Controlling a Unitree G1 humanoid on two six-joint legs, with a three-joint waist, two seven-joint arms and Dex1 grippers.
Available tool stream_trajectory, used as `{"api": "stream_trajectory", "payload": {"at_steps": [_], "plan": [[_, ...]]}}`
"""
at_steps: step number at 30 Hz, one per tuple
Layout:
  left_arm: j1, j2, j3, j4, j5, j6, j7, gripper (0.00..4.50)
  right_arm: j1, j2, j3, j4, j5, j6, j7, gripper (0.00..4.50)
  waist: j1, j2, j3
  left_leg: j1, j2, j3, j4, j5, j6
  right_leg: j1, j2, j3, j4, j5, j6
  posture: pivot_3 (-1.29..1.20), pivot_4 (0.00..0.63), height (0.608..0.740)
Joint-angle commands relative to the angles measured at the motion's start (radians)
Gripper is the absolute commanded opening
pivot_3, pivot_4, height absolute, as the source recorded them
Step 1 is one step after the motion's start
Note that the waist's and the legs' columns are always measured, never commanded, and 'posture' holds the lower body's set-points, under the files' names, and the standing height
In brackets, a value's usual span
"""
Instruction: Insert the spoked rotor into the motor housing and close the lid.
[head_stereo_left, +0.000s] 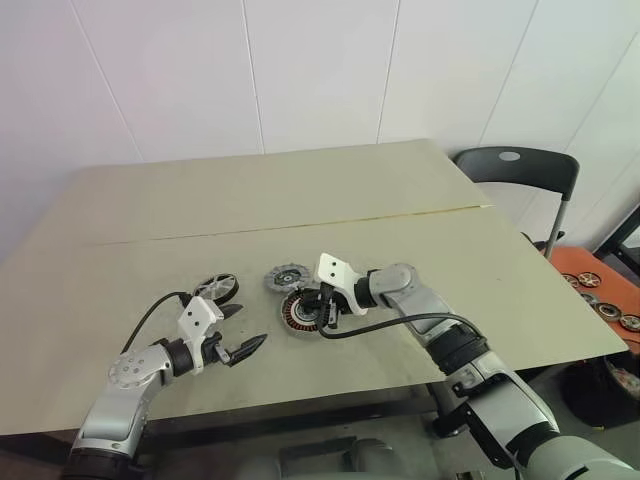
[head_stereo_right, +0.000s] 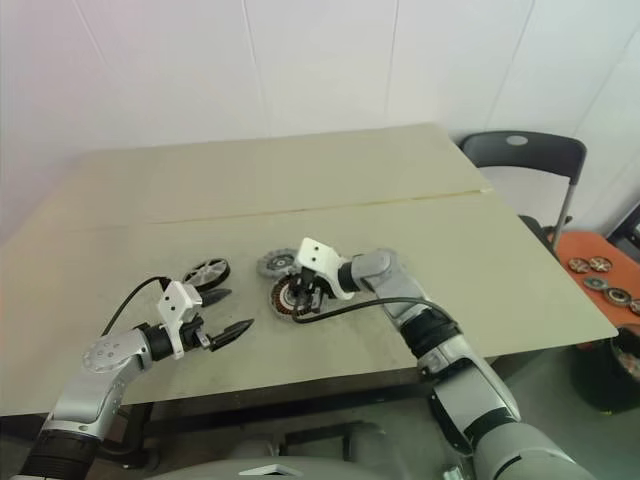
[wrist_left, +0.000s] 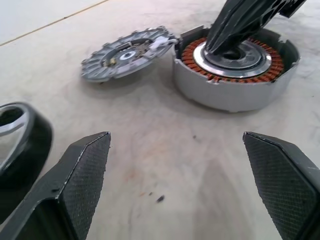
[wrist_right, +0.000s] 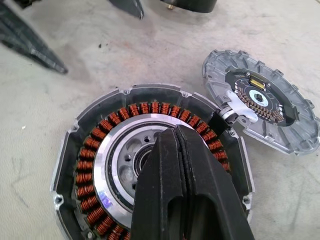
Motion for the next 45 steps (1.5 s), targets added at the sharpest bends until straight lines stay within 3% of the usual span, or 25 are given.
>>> {"api": "stream_trajectory", "payload": {"at_steps": [1,12,17,26,30,34,45], "plan": [[-0.015,0.008,0.005,-0.034,-0.006,0.000,-0.003,4.50,0.084,-0.087,0.046,0.075,-0.066,0.093,0.019,0.02,0.007,-0.001,-0.001,0.000,-0.001,0.000,0.000,0.000,0.000,0.000,-0.002,0.000,0.000,-0.001,0.001,0.00,0.000,0.740],[-0.024,0.005,-0.001,-0.027,-0.003,0.001,-0.004,4.50,0.108,-0.204,0.045,0.022,-0.068,0.058,0.096,0.02,0.024,-0.002,-0.004,0.003,-0.006,-0.001,0.000,0.000,-0.001,0.009,-0.013,-0.002,-0.005,-0.004,0.007,0.00,0.000,0.740],[-0.033,0.001,-0.007,-0.020,-0.001,0.002,-0.004,4.50,0.081,-0.052,-0.069,-0.025,0.043,0.042,0.000,0.02,0.029,-0.004,-0.004,0.000,-0.006,0.000,-0.001,0.000,-0.001,0.011,-0.023,-0.016,-0.011,-0.006,0.010,0.00,0.000,0.740],[-0.040,0.000,-0.003,-0.015,-0.004,-0.006,0.000,4.50,0.031,-0.023,-0.083,-0.045,0.055,0.018,0.009,0.02,0.025,0.001,0.001,-0.004,-0.003,0.000,-0.009,0.000,0.000,0.006,-0.022,-0.020,-0.009,-0.002,0.007,0.00,0.000,0.740],[-0.017,-0.033,0.052,-0.066,-0.098,0.015,0.007,4.50,0.012,0.015,-0.147,-0.053,0.112,0.029,-0.016,0.02,0.020,0.000,0.004,-0.005,-0.003,0.002,-0.008,0.000,0.000,0.004,-0.022,-0.020,-0.007,-0.004,0.011,0.00,0.000,0.740],[0.059,-0.052,0.090,-0.141,-0.175,0.061,0.008,4.50,0.002,0.014,-0.190,-0.054,0.143,0.016,-0.015,0.02,0.015,0.000,0.004,-0.022,-0.004,0.002,-0.003,0.000,0.000,-0.012,-0.023,-0.020,-0.002,0.000,0.012,0.00,0.000,0.740],[0.221,-0.178,0.196,-0.273,-0.408,0.309,0.211,4.50,0.025,-0.127,-0.256,-0.119,0.229,-0.078,0.157,0.02,0.006,-0.001,0.010,-0.018,-0.005,0.001,-0.001,0.000,0.000,-0.007,-0.023,-0.021,-0.002,-0.003,0.009,0.00,0.000,0.740]]}}
